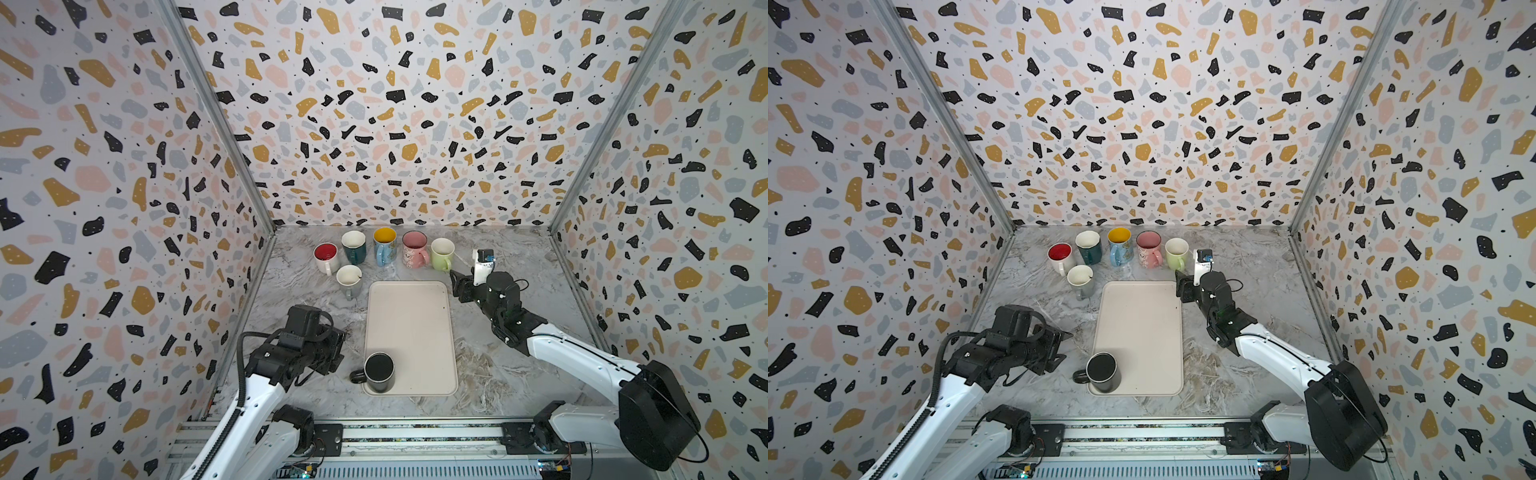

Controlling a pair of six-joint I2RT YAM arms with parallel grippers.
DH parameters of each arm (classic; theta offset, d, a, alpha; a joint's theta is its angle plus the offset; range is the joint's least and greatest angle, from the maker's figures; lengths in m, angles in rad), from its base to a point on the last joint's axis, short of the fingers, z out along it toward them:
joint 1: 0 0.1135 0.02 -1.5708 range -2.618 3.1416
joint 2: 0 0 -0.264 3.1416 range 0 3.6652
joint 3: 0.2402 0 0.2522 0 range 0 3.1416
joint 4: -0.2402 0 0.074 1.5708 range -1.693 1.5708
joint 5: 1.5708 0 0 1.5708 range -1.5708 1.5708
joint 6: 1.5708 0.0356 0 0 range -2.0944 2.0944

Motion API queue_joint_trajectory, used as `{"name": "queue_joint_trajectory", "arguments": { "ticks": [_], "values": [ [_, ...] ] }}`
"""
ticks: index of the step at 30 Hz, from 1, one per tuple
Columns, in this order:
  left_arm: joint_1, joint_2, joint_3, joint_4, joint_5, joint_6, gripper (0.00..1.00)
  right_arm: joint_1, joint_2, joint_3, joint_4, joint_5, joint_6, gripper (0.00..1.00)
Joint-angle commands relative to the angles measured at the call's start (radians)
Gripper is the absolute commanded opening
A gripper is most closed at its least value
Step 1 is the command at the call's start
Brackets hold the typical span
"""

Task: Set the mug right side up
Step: 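Open and withdraw the right gripper while the left gripper reaches for the black mug, then close the left gripper on the lying black mug's body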

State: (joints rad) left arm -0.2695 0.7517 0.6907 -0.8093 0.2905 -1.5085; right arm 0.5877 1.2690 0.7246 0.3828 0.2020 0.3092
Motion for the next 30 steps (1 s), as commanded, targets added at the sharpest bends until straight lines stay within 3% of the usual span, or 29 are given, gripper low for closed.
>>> {"name": "queue_joint_trajectory", "arguments": {
  "ticks": [1, 11, 20, 30],
  "values": [
    [0.000, 0.010, 0.004, -0.103, 0.030, -0.020, 0.58, 0.010, -0.001, 0.007, -0.015, -0.004, 0.015, 0.70],
    [-0.046, -0.012, -0.006, -0.229, 0.015, -0.035, 0.59, 0.011, 0.032, 0.035, -0.056, -0.001, 0.017, 0.70],
    [-0.305, 0.060, -0.091, 0.011, 0.015, -0.235, 0.60, 0.012, 0.035, 0.029, -0.074, 0.006, 0.028, 0.70],
    [-0.315, 0.026, -0.202, 0.137, -0.016, -0.364, 0.54, 0.010, 0.024, 0.015, -0.083, 0.025, 0.023, 0.71]
  ]
}}
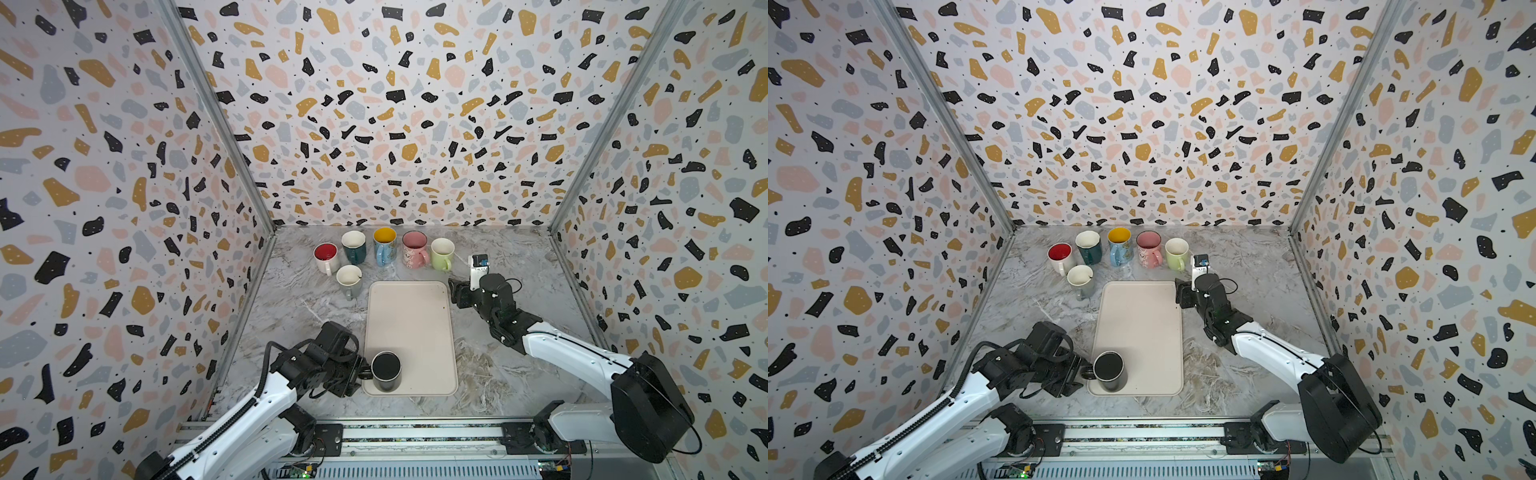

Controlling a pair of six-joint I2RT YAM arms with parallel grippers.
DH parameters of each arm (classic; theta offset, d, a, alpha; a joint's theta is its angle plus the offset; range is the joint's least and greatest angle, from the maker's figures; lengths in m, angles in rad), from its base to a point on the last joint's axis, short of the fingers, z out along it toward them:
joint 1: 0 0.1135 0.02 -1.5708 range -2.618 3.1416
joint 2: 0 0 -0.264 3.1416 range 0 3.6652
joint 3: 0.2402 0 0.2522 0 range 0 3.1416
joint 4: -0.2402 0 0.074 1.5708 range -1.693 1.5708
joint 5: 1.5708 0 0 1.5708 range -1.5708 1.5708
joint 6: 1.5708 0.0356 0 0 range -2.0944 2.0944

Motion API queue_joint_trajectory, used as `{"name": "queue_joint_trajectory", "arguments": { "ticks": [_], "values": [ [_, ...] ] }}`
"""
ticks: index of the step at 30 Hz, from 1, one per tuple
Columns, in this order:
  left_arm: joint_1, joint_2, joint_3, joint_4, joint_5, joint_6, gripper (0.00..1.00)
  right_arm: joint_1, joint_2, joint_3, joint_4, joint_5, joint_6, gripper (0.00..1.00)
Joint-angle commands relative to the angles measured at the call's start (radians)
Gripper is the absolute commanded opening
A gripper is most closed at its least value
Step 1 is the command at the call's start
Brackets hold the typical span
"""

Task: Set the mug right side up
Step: 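Close the left gripper on the lying black mug's body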

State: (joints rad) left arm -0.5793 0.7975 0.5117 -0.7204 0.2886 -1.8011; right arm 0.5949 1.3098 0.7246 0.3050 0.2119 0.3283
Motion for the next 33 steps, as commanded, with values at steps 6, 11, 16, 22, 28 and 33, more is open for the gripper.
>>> {"name": "queue_joint_trajectory", "arguments": {
  "ticks": [6, 11, 16, 22, 28, 33],
  "values": [
    [-0.005, -0.009, -0.070, 0.173, -0.009, -0.138, 0.51, 0.003, -0.004, 0.018, -0.007, 0.011, 0.006, 0.71],
    [-0.005, 0.029, -0.071, 0.240, -0.011, -0.147, 0.51, 0.003, -0.004, 0.019, -0.016, 0.014, 0.001, 0.71],
    [-0.005, 0.042, -0.088, 0.288, -0.013, -0.156, 0.49, 0.001, -0.001, 0.018, -0.015, 0.011, 0.004, 0.71],
    [-0.005, 0.040, -0.126, 0.342, -0.006, -0.169, 0.44, 0.001, 0.001, 0.028, -0.032, 0.011, 0.002, 0.71],
    [-0.005, 0.042, -0.162, 0.424, -0.003, -0.188, 0.35, 0.000, -0.003, 0.028, -0.040, 0.018, 0.001, 0.71],
    [-0.005, 0.049, -0.179, 0.463, -0.008, -0.187, 0.26, 0.001, -0.004, 0.030, -0.049, 0.023, 0.000, 0.70]
  ]
}}
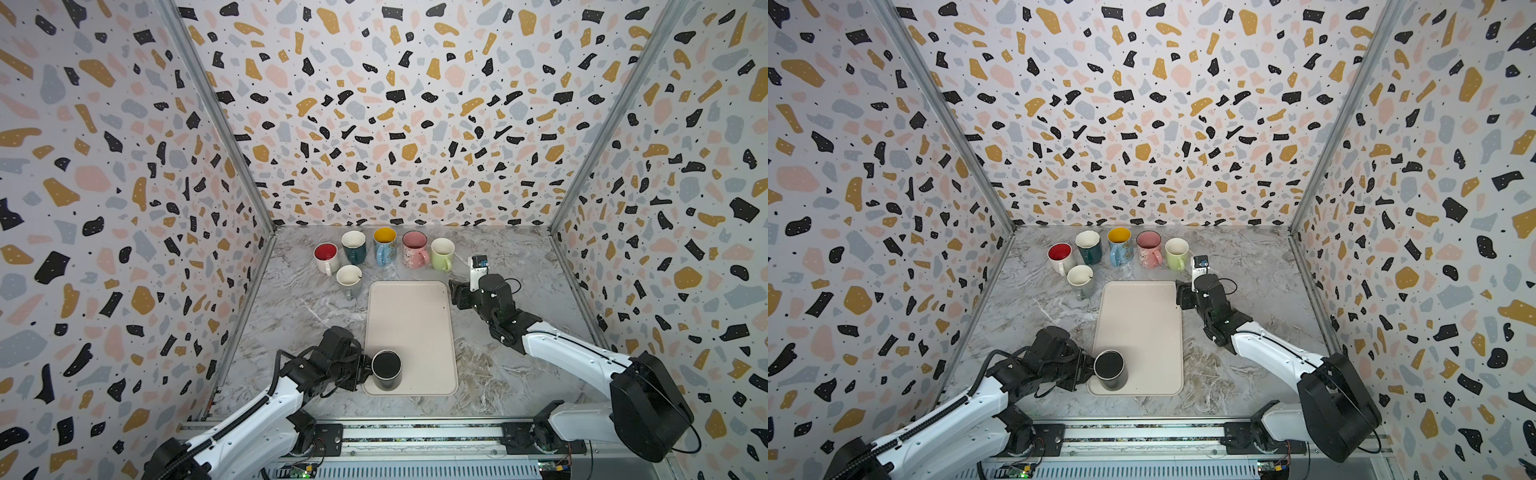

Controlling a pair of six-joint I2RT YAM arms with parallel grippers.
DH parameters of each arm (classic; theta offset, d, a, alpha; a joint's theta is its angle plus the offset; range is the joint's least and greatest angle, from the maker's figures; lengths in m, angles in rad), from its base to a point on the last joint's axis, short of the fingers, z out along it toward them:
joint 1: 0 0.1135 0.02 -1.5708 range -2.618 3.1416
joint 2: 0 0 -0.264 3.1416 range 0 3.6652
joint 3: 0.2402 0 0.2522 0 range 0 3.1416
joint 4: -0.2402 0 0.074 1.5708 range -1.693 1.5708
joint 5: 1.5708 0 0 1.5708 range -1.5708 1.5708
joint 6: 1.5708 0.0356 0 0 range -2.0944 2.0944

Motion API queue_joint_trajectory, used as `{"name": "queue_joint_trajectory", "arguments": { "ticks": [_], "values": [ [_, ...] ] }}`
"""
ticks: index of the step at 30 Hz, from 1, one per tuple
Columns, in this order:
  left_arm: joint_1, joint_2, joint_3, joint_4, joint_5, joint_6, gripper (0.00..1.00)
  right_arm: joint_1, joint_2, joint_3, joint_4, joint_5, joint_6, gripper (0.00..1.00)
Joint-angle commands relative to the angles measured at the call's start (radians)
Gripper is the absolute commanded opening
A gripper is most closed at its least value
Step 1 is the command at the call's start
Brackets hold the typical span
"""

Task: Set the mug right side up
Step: 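Close the left gripper on the lying black mug's body, then lift the black mug with the left gripper and carry it over the tray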

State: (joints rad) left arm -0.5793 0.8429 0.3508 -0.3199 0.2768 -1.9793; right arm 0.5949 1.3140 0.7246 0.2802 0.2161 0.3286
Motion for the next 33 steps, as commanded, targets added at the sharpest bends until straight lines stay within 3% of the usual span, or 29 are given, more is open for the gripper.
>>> {"name": "queue_joint_trajectory", "arguments": {
  "ticks": [1, 15, 22, 27, 33],
  "values": [
    [-0.005, 0.005, -0.024, 0.072, 0.005, -0.010, 0.24, 0.001, -0.010, 0.029, -0.025, 0.020, 0.002, 0.70],
    [-0.005, 0.033, -0.068, 0.165, 0.018, -0.024, 0.00, 0.001, 0.011, 0.024, -0.018, 0.022, 0.008, 0.69],
    [-0.001, 0.035, -0.085, 0.304, -0.018, 0.003, 0.00, 0.001, 0.016, 0.027, -0.023, 0.022, 0.008, 0.69],
    [0.039, 0.054, -0.023, 0.318, -0.053, 0.166, 0.00, 0.001, 0.012, 0.030, -0.033, 0.023, 0.005, 0.69],
    [0.064, 0.138, 0.177, 0.205, -0.126, 0.535, 0.00, 0.000, 0.002, 0.039, -0.051, 0.025, -0.004, 0.69]
  ]
}}
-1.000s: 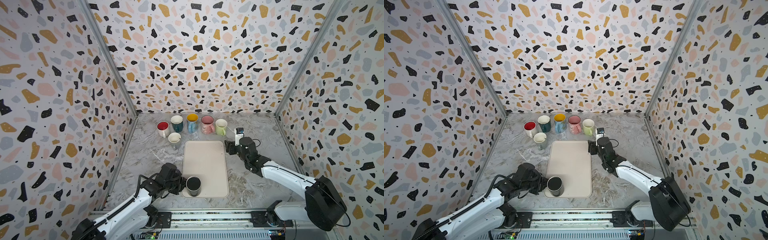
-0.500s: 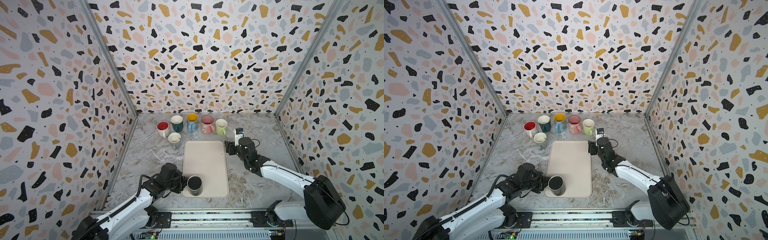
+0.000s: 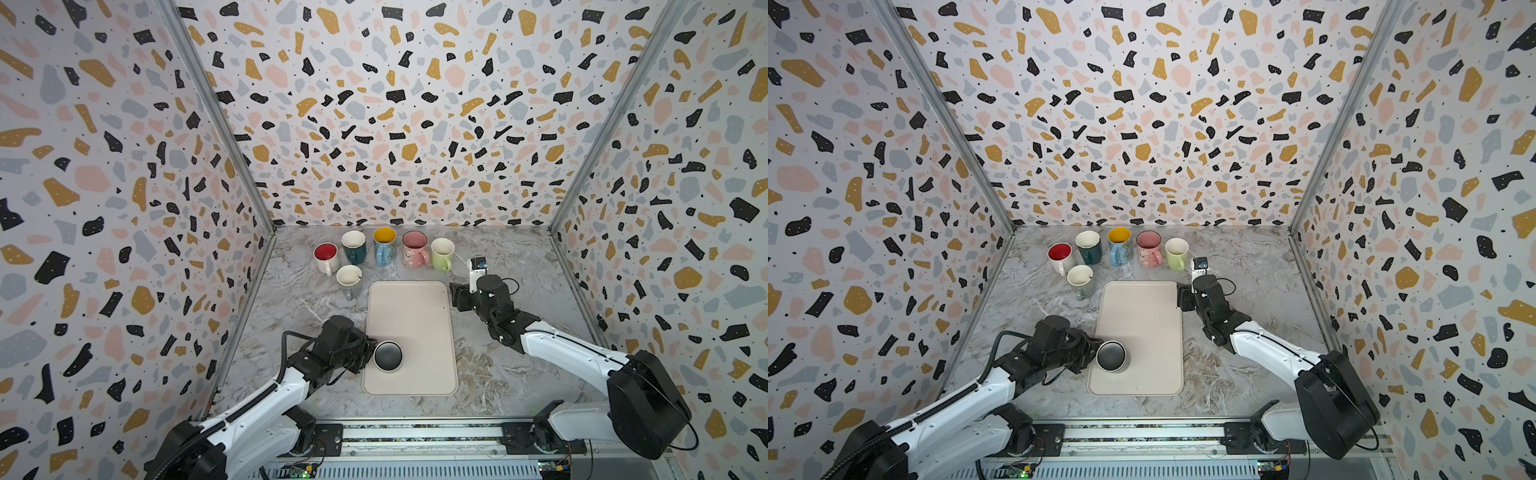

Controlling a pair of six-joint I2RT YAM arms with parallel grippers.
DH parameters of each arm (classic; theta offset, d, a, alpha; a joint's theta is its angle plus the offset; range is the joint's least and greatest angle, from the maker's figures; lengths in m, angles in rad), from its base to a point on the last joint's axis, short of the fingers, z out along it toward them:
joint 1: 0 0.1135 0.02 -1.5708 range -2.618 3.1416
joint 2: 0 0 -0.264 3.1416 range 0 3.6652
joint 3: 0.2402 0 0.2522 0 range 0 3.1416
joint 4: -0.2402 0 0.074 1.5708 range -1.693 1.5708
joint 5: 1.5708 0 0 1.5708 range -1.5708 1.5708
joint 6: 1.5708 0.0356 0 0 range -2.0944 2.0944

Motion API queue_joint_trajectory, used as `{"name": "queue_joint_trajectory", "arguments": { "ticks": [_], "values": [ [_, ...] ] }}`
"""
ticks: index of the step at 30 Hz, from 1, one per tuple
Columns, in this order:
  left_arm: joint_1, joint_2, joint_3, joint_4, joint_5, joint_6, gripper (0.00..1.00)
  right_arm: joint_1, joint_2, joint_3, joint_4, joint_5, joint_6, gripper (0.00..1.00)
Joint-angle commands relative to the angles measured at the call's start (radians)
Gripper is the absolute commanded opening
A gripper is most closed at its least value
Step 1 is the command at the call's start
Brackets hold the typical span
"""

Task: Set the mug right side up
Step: 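Lift the black mug with the left gripper and carry it over the tray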

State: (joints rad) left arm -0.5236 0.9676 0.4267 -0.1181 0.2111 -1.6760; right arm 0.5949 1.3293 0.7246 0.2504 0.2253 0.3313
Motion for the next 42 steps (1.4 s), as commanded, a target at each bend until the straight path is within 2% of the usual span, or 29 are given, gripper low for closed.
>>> {"name": "queue_joint_trajectory", "arguments": {
  "ticks": [1, 8, 16, 24, 28, 35, 42],
  "values": [
    [0.008, 0.029, 0.135, -0.008, -0.077, 0.291, 0.00, 0.002, -0.015, 0.041, -0.024, 0.016, -0.007, 0.69],
    [0.009, 0.131, 0.350, -0.043, -0.132, 0.607, 0.00, 0.000, -0.030, 0.073, -0.077, 0.014, -0.020, 0.69],
    [0.008, 0.148, 0.433, 0.011, -0.238, 0.830, 0.00, -0.007, -0.064, 0.108, -0.135, -0.007, -0.040, 0.66],
    [0.008, 0.141, 0.438, 0.131, -0.202, 0.991, 0.00, -0.011, -0.046, 0.163, -0.181, -0.068, -0.043, 0.63],
    [0.008, 0.123, 0.432, 0.155, -0.223, 1.094, 0.00, -0.017, -0.044, 0.198, -0.218, -0.109, -0.052, 0.63],
    [0.003, 0.094, 0.387, 0.277, -0.258, 1.250, 0.00, -0.048, -0.014, 0.299, -0.320, -0.279, -0.066, 0.63],
    [-0.066, 0.047, 0.287, 0.461, -0.342, 1.407, 0.00, -0.063, 0.022, 0.395, -0.413, -0.434, -0.071, 0.63]
  ]
}}
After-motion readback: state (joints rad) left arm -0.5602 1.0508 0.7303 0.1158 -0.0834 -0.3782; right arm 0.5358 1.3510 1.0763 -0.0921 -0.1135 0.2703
